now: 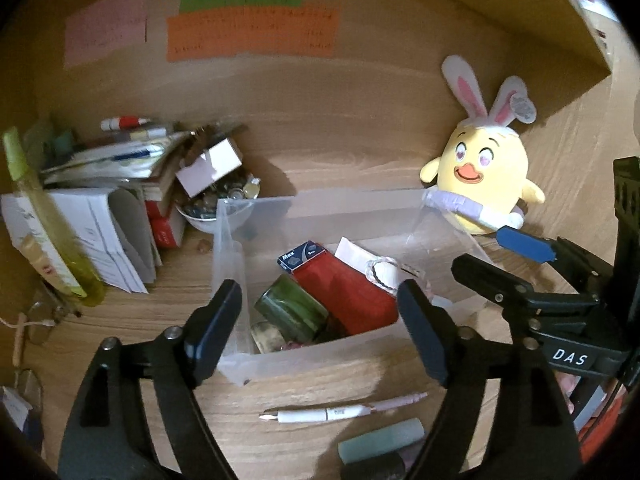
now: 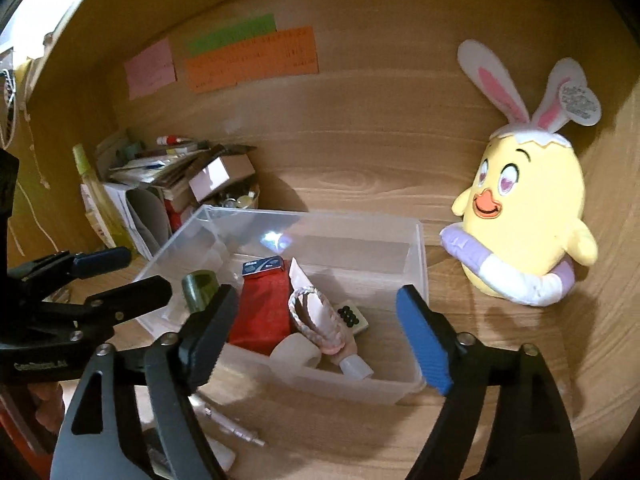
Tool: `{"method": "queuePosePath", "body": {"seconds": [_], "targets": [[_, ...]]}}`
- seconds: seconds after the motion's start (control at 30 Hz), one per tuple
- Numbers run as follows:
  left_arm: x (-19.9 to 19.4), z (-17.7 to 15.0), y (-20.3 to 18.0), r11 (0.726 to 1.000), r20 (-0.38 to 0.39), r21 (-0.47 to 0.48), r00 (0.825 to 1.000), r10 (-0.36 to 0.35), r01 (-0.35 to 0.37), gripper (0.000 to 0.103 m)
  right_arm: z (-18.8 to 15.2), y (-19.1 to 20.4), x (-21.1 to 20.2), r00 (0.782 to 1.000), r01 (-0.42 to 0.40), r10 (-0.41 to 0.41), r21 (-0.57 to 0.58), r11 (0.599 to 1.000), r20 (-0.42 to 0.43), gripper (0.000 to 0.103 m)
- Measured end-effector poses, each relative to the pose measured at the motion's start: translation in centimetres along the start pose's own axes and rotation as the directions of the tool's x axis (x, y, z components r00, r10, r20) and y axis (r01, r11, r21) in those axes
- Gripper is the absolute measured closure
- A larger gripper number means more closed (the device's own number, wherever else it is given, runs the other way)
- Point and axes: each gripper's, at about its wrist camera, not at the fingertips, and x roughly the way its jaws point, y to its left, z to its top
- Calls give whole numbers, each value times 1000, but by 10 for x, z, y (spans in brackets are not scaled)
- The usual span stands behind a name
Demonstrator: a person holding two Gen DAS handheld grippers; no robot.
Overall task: Organize objects
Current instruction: 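Carry the staple box and cord loop into the clear box while both tools release, then withdraw both open tools from the clear box toward the desk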
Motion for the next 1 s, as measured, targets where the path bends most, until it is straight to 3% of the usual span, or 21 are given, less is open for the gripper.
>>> {"method": "queuePosePath", "body": {"seconds": [0.1,0.37,0.8,1.0], "targets": [[-11,-4,0,1000,14,5,1000,13,-13,12,-5,0,-12,1000,4,-4,1,1000,9,22],[-27,-26,13,999,-4,-14,999,35,-35,11,-28,-4,-31,1000,25,-25,11,1000,-11,22],[-12,-73,23,999,-134,-41,991,19,-25,11,-69,6,-20,994,8,-8,4,1000,-113,22],[-23,-102,24,999,-184,10,982,38,-37,11,-92,22,-21,986,-42,35,-41,998,-165,22]]}}
